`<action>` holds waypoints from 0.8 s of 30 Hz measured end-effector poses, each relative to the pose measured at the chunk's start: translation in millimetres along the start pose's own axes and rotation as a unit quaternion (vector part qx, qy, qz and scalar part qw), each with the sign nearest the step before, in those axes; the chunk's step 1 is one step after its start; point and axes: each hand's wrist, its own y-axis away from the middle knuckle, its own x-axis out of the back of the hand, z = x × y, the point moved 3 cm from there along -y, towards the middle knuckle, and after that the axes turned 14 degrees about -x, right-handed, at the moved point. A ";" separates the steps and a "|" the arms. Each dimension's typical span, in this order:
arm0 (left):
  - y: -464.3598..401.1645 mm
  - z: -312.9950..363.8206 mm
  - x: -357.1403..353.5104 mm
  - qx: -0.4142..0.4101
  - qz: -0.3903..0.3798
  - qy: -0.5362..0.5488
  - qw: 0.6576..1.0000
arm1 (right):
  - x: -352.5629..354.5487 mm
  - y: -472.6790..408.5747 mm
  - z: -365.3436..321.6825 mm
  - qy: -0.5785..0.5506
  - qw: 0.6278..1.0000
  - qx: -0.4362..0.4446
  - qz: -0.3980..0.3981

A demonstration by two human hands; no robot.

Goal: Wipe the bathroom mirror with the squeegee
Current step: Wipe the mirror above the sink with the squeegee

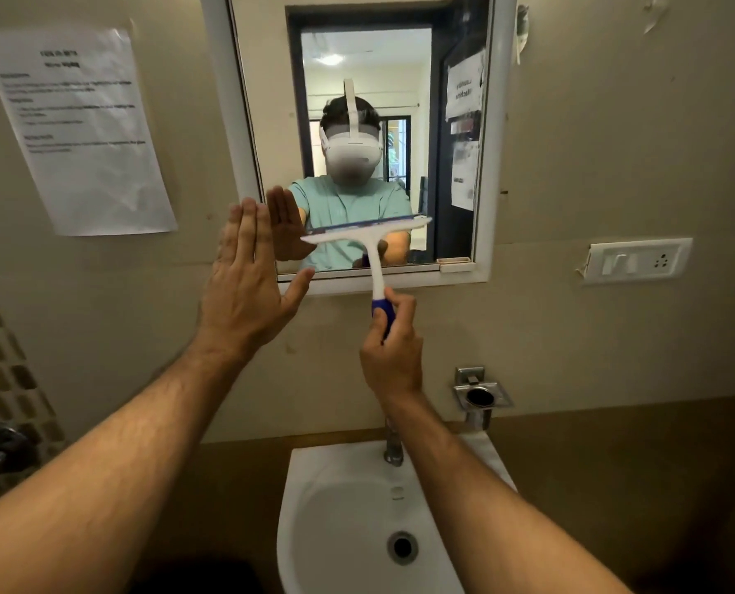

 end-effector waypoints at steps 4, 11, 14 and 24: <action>-3.1 1.8 3.4 -0.001 0.011 -0.002 1.000 | -17.9 -3.2 -11.5 0.027 0.999 0.001 -0.021; 9.2 -12.2 1.5 -0.011 0.003 -0.019 1.000 | -31.5 38.4 27.4 0.022 0.998 -0.064 -0.014; 14.8 -18.3 0.1 -0.018 -0.003 -0.014 1.000 | -41.5 36.2 9.5 -0.001 0.999 -0.045 -0.011; 16.9 -35.4 -4.9 -0.010 0.003 -0.008 1.000 | -53.9 33.8 13.4 0.017 0.999 -0.036 -0.010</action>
